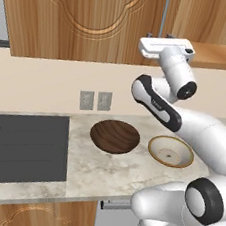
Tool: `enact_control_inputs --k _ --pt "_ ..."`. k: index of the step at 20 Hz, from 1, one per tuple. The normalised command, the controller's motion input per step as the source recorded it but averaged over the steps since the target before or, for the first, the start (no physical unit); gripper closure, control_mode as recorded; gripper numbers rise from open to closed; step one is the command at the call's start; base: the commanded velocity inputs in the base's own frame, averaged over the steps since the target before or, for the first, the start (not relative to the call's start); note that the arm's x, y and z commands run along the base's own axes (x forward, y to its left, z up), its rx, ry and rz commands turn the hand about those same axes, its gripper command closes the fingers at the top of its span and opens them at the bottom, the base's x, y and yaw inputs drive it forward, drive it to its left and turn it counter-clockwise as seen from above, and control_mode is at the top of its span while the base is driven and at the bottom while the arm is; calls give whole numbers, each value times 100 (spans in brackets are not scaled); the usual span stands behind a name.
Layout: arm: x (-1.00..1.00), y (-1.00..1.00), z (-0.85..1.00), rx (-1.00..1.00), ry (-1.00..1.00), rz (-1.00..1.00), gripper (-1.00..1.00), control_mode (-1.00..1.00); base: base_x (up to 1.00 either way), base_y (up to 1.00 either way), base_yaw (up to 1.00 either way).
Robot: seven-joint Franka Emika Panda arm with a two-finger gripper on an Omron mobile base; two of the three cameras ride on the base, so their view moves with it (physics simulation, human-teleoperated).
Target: Open the cabinet. Pick the bowls from the counter and place them in the cabinet. Then close the cabinet.
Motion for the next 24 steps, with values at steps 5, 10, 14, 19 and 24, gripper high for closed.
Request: enact_control_inputs --k 5,10,14,19,24 --pt "65 3 0 0 0 0 100 -100 0 0 0" --pt "36 15 0 0 -2 -2 100 -100 0 0 0" --pt "30 18 0 -6 -11 -1 100 -100 0 0 0" --pt "10 62 8 -17 -4 4 100 -100 0 0 0" --pt "24 92 -8 -9 0 13 100 -100 0 0 0"
